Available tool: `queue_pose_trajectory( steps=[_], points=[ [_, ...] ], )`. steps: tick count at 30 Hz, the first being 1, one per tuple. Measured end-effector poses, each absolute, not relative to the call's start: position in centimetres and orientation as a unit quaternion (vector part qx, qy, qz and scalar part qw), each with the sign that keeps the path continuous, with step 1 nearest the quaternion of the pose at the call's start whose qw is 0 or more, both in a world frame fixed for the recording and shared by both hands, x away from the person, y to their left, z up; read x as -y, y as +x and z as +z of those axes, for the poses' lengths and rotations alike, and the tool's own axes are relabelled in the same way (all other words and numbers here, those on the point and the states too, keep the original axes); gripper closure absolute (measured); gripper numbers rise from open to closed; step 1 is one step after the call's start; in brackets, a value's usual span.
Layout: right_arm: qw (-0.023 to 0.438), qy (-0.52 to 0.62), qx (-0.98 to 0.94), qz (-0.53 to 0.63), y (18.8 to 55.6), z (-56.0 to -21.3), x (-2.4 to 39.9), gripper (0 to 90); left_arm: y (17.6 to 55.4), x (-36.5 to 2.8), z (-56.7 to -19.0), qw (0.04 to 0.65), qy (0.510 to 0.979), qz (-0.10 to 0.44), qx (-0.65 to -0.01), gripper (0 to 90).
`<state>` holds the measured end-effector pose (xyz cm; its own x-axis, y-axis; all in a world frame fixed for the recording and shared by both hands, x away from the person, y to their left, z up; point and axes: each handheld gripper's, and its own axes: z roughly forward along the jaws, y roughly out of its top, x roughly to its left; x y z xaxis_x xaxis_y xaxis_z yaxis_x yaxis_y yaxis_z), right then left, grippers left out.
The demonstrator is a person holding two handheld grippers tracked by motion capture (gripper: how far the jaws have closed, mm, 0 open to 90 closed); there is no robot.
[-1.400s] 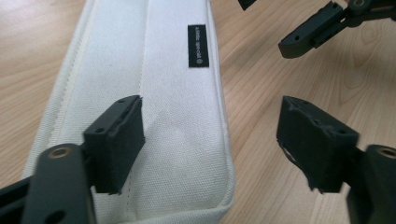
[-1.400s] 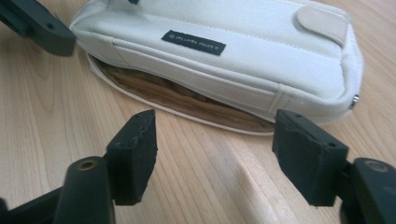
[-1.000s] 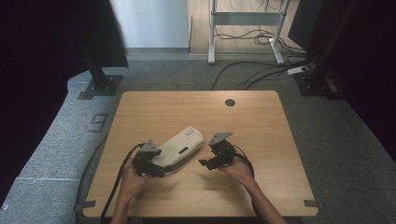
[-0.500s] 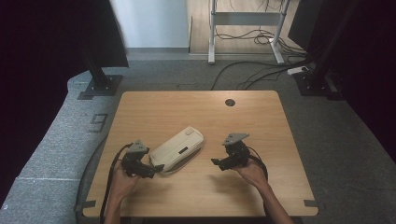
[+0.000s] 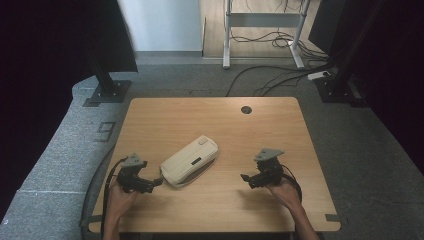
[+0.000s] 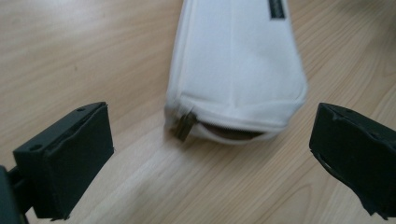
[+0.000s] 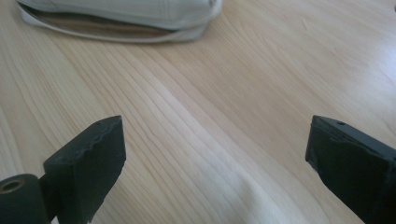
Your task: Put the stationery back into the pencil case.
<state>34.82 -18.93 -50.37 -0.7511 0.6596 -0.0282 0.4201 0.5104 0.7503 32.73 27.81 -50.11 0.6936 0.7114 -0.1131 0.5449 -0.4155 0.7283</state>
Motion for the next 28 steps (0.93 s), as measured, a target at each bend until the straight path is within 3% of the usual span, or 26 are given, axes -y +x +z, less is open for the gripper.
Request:
queue_pose_trajectory(
  steps=[19,28],
  points=[
    [0.163,0.384,-0.838,0.351,34.0,-55.4,23.4,0.7,33.5,-27.7,-54.7,0.339,0.852,0.121,-0.379,0.0],
    [0.158,0.385,-0.836,0.357,33.9,-55.6,23.7,0.0,33.4,-27.1,-54.8,0.323,0.855,0.139,-0.382,0.0]
  ],
)
